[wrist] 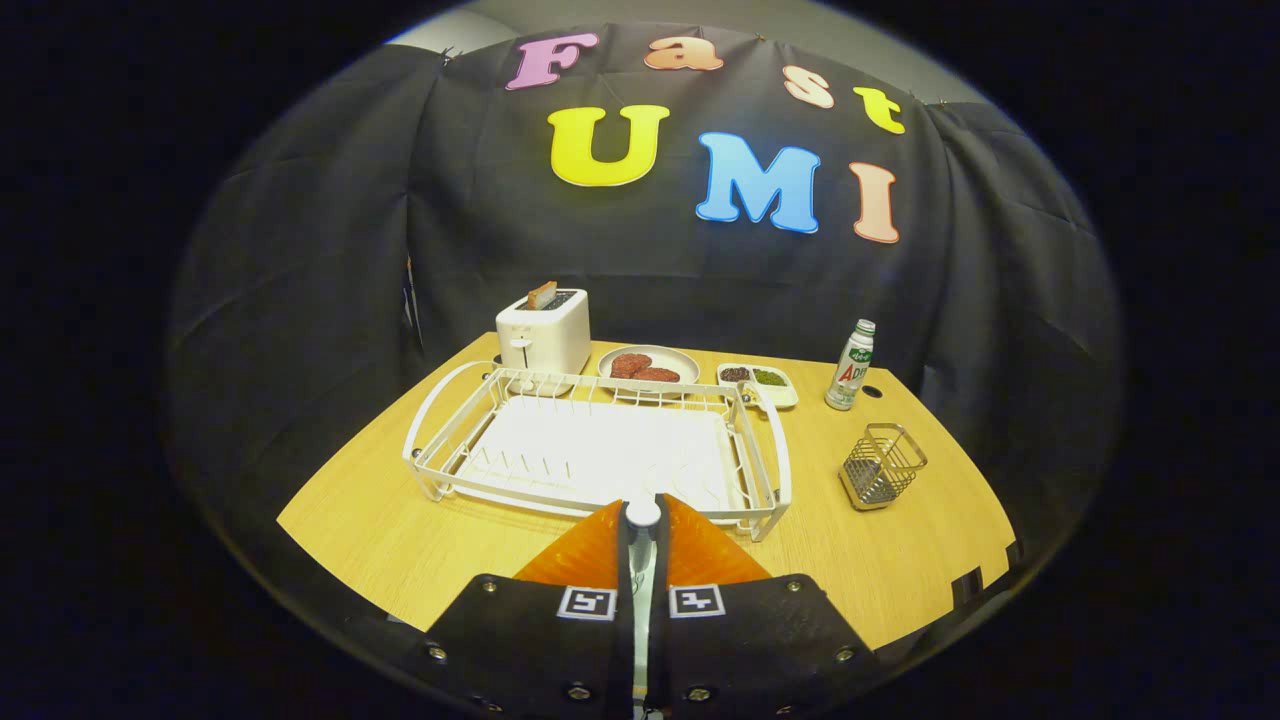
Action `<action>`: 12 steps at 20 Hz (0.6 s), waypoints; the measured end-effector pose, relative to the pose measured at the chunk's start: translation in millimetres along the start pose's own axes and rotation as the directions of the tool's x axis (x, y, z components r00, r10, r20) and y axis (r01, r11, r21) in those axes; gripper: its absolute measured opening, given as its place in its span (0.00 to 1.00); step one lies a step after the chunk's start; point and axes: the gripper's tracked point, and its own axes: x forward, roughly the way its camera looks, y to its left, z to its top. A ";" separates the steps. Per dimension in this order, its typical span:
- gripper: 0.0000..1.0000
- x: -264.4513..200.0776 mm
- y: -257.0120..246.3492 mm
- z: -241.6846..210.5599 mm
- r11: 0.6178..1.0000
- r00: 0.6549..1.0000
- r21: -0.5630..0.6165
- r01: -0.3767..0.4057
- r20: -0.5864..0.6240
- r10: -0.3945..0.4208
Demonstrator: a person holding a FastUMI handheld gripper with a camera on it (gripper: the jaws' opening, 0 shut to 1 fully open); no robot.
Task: Take the plate from the dish rack, then take the spoon from the basket and place it into the plate.
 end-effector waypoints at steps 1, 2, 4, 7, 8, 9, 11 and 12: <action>0.05 1.0 3.5 -3.8 1.000 1.000 0.005 -0.014 -0.006 0.014; 0.05 1.6 6.1 -7.4 1.000 1.000 0.011 -0.028 -0.010 0.029; 0.05 4.0 8.7 -12.9 0.998 0.999 0.027 -0.052 -0.016 0.052; 0.06 5.6 5.2 -18.4 0.997 0.998 0.052 -0.062 -0.014 0.063; 0.06 5.7 2.5 -21.4 0.996 0.998 0.057 -0.062 -0.021 0.063; 0.09 5.8 0.7 -21.2 0.996 0.998 0.066 -0.064 -0.019 0.066; 0.13 5.5 -3.1 -21.9 0.995 0.998 0.077 -0.060 -0.023 0.062; 0.14 3.7 -5.2 -21.4 0.996 0.998 0.078 -0.053 -0.024 0.055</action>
